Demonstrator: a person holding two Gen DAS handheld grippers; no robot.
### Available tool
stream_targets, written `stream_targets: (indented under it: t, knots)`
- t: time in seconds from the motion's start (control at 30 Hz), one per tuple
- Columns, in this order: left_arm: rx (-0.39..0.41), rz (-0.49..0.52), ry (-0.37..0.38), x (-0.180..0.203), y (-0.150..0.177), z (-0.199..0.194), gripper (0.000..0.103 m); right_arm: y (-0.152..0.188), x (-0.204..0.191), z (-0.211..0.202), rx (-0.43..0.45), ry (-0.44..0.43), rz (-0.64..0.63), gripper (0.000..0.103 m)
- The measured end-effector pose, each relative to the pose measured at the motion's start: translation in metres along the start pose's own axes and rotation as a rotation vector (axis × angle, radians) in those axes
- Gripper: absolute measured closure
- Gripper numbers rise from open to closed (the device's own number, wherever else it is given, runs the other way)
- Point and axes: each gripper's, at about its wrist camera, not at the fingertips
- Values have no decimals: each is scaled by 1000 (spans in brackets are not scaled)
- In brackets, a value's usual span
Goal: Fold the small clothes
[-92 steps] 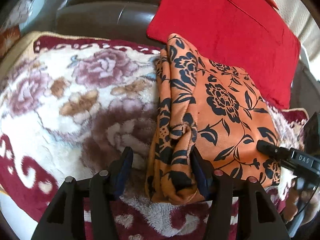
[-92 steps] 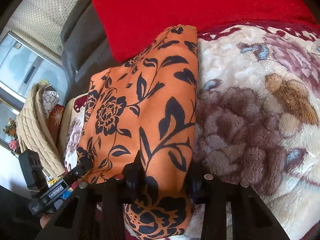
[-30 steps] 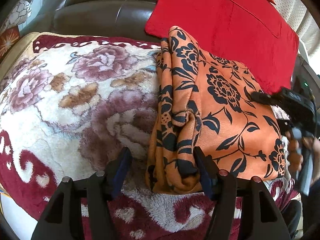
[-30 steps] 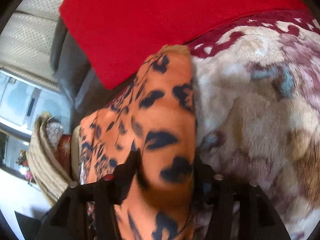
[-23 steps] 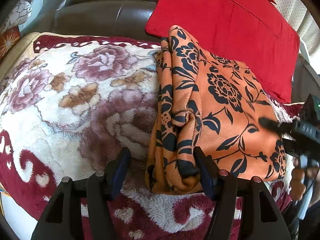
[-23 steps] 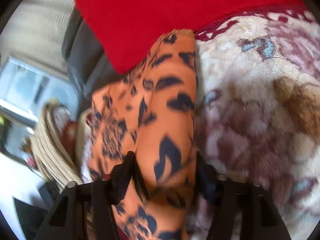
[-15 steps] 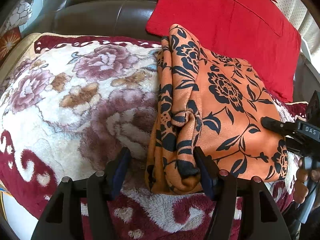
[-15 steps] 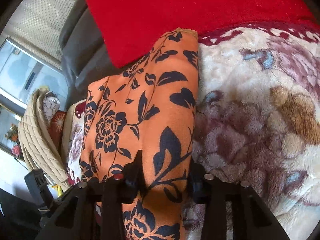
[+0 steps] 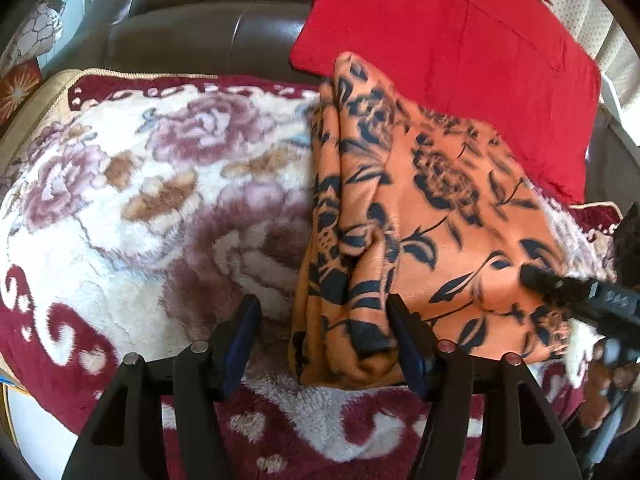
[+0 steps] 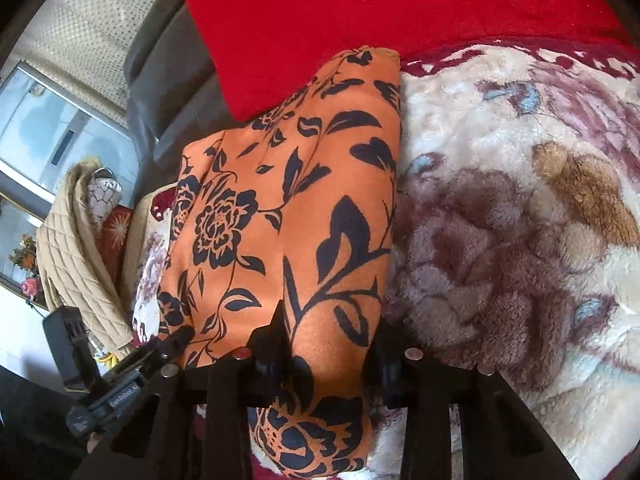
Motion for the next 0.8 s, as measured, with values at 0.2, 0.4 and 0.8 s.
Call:
stream_targets:
  t: [0.2,0.4,0.8]
  knots:
    - [123,-58,144,-6,-35,-30,34,4,8,-5,8,-54,40,41]
    - [34,-72,41,-10,-50,9,35,5,13,-19,38,-55,45,41]
    - [18,-21,-5,-3,-79,30,35,19,23,-27,37,-45,44,41]
Point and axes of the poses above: each gripper's, at about its wrist camera, not at the fingertips, and z roughly the way its jaws point, x to its right, y to its underside, and after that the axes turned 8 degrees about y, right-handed
